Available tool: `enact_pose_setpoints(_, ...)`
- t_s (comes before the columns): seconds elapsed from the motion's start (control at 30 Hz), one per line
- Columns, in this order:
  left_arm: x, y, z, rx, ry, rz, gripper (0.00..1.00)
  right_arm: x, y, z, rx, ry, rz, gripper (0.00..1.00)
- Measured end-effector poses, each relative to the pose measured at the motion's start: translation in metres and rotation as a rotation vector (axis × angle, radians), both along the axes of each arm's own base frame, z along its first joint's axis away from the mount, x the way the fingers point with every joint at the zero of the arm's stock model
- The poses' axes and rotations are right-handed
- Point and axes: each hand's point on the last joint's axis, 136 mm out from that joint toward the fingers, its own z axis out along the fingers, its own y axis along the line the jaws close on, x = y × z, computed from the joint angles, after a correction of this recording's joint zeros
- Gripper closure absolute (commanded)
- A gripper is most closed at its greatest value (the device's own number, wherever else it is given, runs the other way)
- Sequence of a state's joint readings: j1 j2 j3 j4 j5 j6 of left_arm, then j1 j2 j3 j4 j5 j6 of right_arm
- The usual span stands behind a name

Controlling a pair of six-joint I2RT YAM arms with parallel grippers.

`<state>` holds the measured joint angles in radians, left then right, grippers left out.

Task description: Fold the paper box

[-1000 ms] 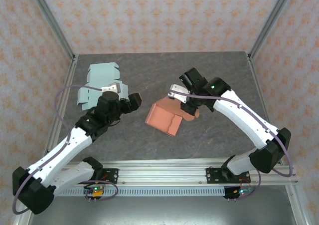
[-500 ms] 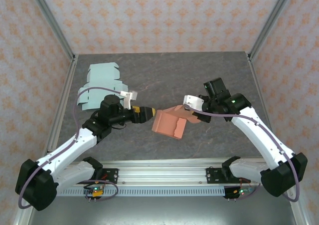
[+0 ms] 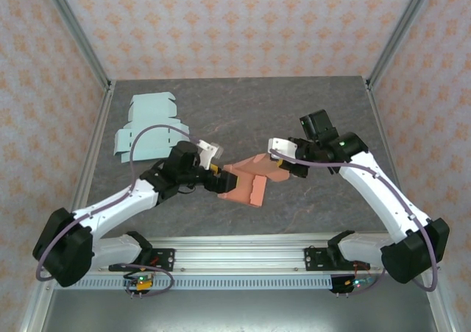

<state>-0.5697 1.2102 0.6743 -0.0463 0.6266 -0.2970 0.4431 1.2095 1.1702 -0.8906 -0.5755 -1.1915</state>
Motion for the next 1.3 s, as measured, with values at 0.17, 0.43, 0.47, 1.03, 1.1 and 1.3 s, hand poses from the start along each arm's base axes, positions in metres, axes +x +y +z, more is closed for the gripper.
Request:
enact_pose_setpoints(0.17, -0.003, -0.006, -0.011, 0.018, 0.032, -0.053, 0.30, 0.001, 0.001, 0.002, 0.012, 0.002, 0.002, 1.00)
enact_pose_setpoints(0.43, -0.005, -0.011, -0.005, -0.021, 0.064, -0.075, 0.60, 0.003, 0.001, 0.004, 0.020, 0.001, -0.005, 0.95)
enact_pose_setpoints(0.47, -0.005, -0.011, -0.006, -0.023, 0.071, -0.069, 0.61, 0.004, 0.001, 0.004, 0.022, 0.000, -0.009, 0.93)
enact_pose_setpoints(1.03, 0.029, -0.019, 0.026, -0.139, 0.098, 0.101, 0.65, 0.030, -0.005, 0.066, 0.342, -0.117, -0.311, 0.01)
enact_pose_setpoints(1.1, 0.034, -0.017, 0.026, -0.145, 0.112, 0.130, 0.65, 0.034, -0.007, 0.081, 0.451, -0.129, -0.405, 0.01)
enact_pose_setpoints(1.3, 0.055, -0.005, 0.024, -0.162, 0.174, 0.266, 0.65, 0.061, -0.042, 0.119, 0.787, -0.039, -0.901, 0.01)
